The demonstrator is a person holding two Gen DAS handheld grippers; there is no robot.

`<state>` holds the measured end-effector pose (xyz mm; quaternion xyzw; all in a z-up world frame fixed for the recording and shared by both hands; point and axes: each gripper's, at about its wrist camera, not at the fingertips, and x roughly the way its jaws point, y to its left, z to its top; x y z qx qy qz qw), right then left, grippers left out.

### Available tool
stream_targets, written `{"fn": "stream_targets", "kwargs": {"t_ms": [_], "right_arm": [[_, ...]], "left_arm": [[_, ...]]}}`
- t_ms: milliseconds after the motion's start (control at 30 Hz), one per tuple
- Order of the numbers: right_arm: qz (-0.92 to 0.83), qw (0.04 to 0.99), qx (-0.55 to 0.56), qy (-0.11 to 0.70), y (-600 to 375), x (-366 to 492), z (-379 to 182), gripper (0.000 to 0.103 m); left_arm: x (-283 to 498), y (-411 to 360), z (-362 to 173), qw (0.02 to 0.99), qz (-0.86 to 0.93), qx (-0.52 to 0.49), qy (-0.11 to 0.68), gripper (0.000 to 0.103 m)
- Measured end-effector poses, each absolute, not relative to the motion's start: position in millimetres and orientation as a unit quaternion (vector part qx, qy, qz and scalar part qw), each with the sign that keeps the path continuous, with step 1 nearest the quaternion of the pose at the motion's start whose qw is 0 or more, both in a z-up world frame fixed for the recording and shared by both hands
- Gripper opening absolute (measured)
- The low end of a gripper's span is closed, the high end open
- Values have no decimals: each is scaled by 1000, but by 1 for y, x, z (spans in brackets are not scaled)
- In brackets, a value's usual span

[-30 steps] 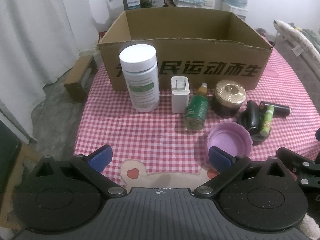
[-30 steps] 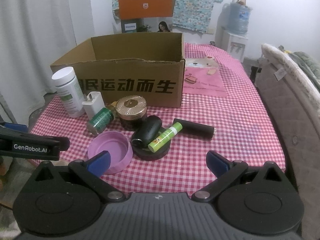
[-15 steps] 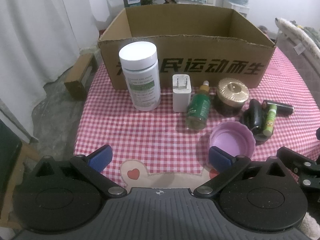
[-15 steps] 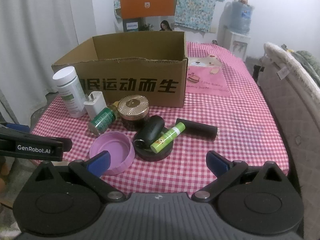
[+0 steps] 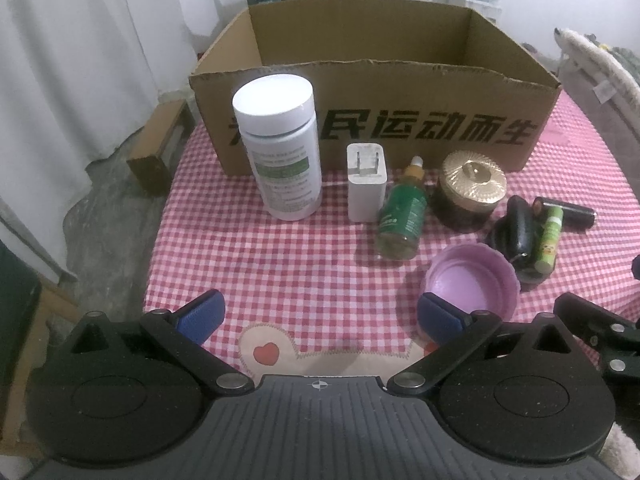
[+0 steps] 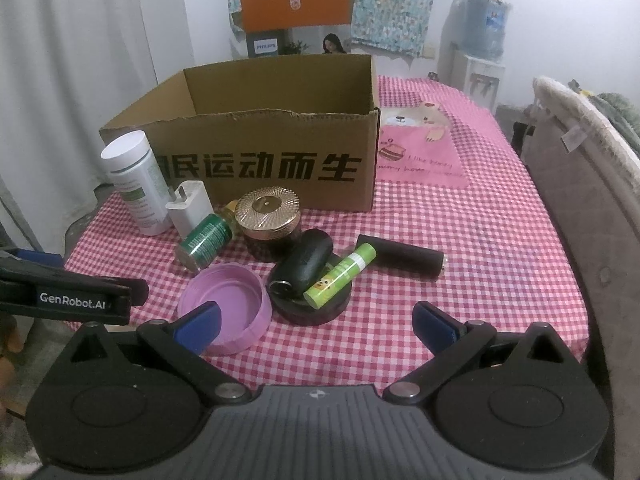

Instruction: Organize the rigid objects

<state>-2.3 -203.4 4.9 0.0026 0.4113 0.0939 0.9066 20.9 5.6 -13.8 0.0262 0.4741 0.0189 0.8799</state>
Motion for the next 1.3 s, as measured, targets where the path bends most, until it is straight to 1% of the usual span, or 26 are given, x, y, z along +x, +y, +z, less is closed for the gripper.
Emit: {"fn": "stream_targets", "kwargs": {"t_ms": [267,433,533,633,733,867,900,967,1033,1067,1100,1167,1200,1267,1300], "right_arm": [[102,906,14,410,-206,7,5,103],[94,915,30,391,-223,15,11,103],[83,923,34,375,-241,20,18,103],[78,928,29,363,-262,26,22,101],[81,929,6,361,-279,36,21,94],[121,919,-15,374,-294,53,15,73],[138,914,-15,381,-299,59,12,70],[172,902,-15,395,-305,70,7,63],[204,890,-21,407,-308,82,1,58],[215,884,-24,413,-307,86,-2,53],[230,877,-29,420,-306,93,-6,49],[258,865,-36,429,-305,104,-12,40],[267,860,-38,434,-304,109,-14,39],[289,846,-30,447,-305,120,-21,31],[297,838,-20,457,-307,125,-25,31]], "left_arm": [[31,2,-11,881,14,34,473,103],[34,-8,8,902,-30,48,428,103],[36,-22,20,911,-86,63,398,103],[40,-41,27,905,-158,82,386,103],[44,-61,29,890,-226,98,383,102],[46,-88,24,871,-291,122,377,97],[47,-96,21,863,-305,126,382,93],[48,-109,16,849,-326,134,393,83],[46,-121,12,836,-342,142,406,68],[49,-127,10,830,-346,147,411,64],[50,-130,9,826,-350,151,415,58],[52,-137,6,820,-356,156,421,54],[52,-140,5,817,-358,157,423,51],[54,-146,1,810,-362,158,433,48],[57,-149,-3,806,-363,158,440,45]]}}
